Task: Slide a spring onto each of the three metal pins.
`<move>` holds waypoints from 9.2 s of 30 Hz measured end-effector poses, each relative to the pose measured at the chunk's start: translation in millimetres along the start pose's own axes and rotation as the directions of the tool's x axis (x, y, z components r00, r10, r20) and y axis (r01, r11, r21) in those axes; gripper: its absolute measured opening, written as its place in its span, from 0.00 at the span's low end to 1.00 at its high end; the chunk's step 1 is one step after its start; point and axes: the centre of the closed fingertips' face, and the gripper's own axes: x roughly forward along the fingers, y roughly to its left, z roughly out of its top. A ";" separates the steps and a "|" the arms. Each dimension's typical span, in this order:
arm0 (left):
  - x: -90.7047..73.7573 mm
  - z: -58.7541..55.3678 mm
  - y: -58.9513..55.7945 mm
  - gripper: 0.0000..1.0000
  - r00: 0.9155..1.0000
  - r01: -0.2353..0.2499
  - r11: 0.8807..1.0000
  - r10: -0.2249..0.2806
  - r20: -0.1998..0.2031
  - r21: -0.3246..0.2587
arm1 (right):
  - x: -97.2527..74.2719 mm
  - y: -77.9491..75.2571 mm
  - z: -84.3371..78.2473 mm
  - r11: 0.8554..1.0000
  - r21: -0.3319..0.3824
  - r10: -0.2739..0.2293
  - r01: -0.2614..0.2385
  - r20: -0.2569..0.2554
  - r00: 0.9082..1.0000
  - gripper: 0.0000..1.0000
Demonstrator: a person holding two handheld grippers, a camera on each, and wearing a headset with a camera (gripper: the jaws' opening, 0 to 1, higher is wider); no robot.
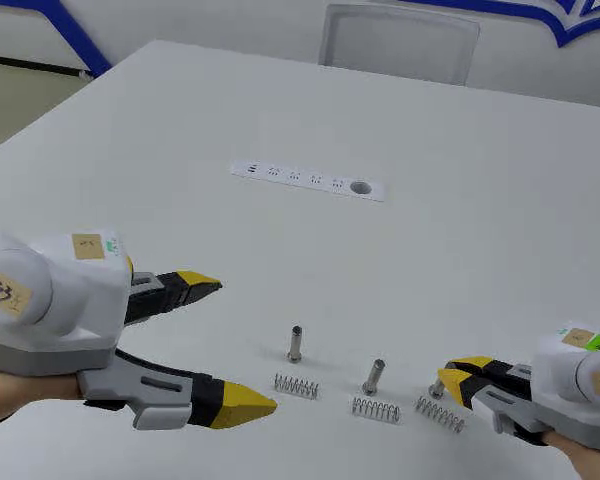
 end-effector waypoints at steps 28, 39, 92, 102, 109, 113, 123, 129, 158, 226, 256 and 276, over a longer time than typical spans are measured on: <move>0.8 -3.2 -0.1 0.87 1.000 0.003 1.000 -0.003 0.005 -0.017 | -21.5 -2.5 -19.8 1.000 -0.023 0.019 -0.020 -0.050 0.999 0.20; 6.5 -10.2 -2.7 0.87 1.000 0.015 1.000 -0.015 -0.017 -0.022 | -12.1 12.8 -46.8 0.993 -0.059 0.095 -0.106 -0.162 0.982 0.20; 37.9 18.4 -51.7 0.73 0.984 0.180 0.982 -0.180 -0.016 0.050 | -60.0 69.1 30.9 0.859 -0.433 0.203 -0.272 -0.200 0.959 0.11; 54.1 24.0 -78.6 0.66 0.964 0.265 0.955 -0.259 -0.059 0.133 | -73.4 110.9 47.4 0.779 -0.514 0.283 -0.360 -0.223 0.933 0.11; 65.7 17.7 -81.2 0.51 0.964 0.261 0.950 -0.249 -0.089 0.171 | -69.8 125.7 46.0 0.744 -0.541 0.306 -0.391 -0.244 0.920 0.11; 66.6 20.3 -84.9 0.41 0.962 0.273 0.946 -0.263 -0.079 0.177 | -67.1 135.3 46.5 0.733 -0.544 0.327 -0.408 -0.245 0.913 0.11; 64.7 13.5 -85.4 0.25 0.955 0.293 0.939 -0.279 -0.099 0.180 | -63.9 140.2 48.5 0.711 -0.558 0.344 -0.427 -0.254 0.904 0.11; 63.9 11.2 -90.0 0.19 0.948 0.315 0.933 -0.301 -0.106 0.172 | -65.6 146.0 45.8 0.701 -0.559 0.356 -0.442 -0.263 0.897 0.11; 54.1 1.6 -101.9 0.10 0.920 0.389 0.859 -0.342 -0.192 0.334 | -67.0 158.5 47.7 0.660 -0.591 0.407 -0.464 -0.237 0.882 0.16; 42.6 3.9 -37.8 0.65 0.992 0.114 0.988 -0.109 -0.057 0.101 | -67.5 66.0 115.1 0.924 -0.324 0.238 -0.203 0.074 0.968 0.11; 40.8 -7.8 -16.9 1.00 0.996 0.011 0.996 -0.003 -0.086 0.092 | -28.8 6.5 45.6 0.989 -0.116 0.088 -0.092 -0.039 0.995 0.11; 38.5 -14.2 -19.9 0.99 0.995 0.009 0.997 -0.001 -0.101 0.077 | -21.6 2.0 33.7 0.992 -0.097 0.070 -0.076 -0.055 0.996 0.11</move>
